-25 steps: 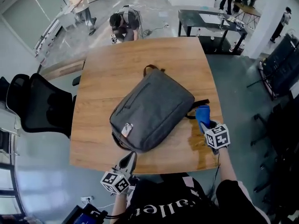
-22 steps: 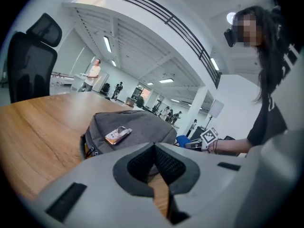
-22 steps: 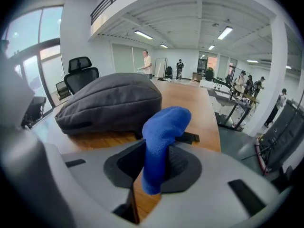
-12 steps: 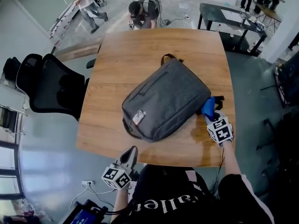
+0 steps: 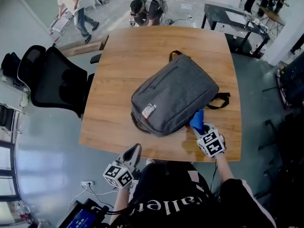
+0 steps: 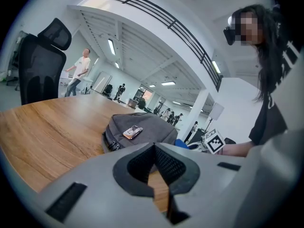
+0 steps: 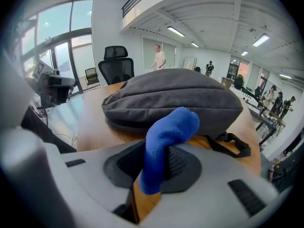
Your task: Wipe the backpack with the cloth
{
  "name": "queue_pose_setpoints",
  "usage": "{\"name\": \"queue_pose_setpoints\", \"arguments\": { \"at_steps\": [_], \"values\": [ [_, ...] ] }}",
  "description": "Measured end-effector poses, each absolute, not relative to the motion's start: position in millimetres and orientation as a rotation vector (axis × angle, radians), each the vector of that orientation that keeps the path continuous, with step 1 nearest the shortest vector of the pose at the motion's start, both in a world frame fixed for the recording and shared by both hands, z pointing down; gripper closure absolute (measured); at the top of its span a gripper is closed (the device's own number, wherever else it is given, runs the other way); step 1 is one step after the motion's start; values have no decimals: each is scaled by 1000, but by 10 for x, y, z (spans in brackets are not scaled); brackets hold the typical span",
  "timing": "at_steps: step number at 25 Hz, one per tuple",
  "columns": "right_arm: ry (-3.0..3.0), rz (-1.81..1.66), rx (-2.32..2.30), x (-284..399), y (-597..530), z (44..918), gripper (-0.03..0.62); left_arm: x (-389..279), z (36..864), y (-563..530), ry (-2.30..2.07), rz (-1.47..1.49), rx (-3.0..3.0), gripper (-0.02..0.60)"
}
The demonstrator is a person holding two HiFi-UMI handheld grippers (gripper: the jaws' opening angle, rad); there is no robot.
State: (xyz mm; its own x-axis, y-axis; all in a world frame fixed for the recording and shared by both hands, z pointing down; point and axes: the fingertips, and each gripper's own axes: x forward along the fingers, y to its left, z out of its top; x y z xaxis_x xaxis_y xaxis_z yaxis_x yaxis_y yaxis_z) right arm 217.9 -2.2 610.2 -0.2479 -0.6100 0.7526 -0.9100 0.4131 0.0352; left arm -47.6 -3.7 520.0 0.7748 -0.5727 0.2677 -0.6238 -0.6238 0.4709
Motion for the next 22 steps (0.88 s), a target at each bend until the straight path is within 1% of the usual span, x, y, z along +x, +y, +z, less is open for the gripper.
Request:
{"name": "queue_pose_setpoints", "arguments": {
  "at_steps": [4,12,22],
  "values": [
    [-1992,566,1275,1701,117,6111,507,-661,5171,-7,-855,126,2436,580],
    [-2041,602,1230,859,336,6150,507,-826,5120,86,-730,143,2494,580],
    [-2116,607,1153,-42,214,6087,507,-1015,5073,101,-650,143,2527,581]
  ]
}}
